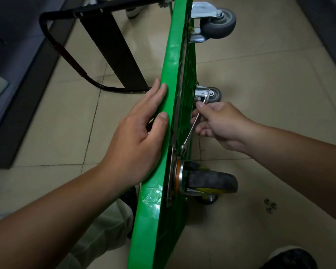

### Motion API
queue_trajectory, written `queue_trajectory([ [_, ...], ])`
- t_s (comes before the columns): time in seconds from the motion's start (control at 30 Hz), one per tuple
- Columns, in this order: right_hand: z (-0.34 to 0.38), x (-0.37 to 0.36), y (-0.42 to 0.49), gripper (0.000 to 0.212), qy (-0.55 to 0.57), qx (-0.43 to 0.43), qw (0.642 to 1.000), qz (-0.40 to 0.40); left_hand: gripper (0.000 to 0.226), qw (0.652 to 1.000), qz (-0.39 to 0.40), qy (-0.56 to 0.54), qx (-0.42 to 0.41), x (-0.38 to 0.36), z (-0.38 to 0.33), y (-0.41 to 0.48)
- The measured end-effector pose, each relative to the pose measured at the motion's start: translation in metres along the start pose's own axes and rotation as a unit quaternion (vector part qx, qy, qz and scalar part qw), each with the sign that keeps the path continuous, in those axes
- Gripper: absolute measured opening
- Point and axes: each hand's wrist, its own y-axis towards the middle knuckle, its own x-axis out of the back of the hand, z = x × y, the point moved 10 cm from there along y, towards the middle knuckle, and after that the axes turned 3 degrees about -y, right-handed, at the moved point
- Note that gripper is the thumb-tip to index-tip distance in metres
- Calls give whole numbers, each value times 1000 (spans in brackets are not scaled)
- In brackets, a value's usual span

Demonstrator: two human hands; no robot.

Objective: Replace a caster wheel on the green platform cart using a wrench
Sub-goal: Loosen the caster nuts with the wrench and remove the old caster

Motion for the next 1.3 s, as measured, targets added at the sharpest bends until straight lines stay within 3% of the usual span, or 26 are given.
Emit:
queue_trajectory([
  [0.23, -36, -25, 5, 33, 24, -116, 993, 27, 58, 1000, -2, -9, -2, -1, -1, -1],
  [0.5, -39, -33, 14, 28, 20, -95, 994, 54, 57, 1000, -2, -9, -2, 0, -1, -1],
  [0.77, 8, -30, 2, 32, -61, 93, 992, 65, 57, 1000, -4, -5, -3, 0, 0, 0],
  [0.97, 69, -38, -66, 11, -146, 342, 922, 110, 57, 1000, 0, -14, -3, 0, 1, 0],
  [1.1, 65, -32, -83, 10, -151, 366, 909, 128, 58, 1000, -4, -3, -8, 0, 1, 1],
  [1.3, 60, -23, -83, 17, -121, 379, 915, 69, 57, 1000, 0, 4, -9, -1, 1, 0],
])
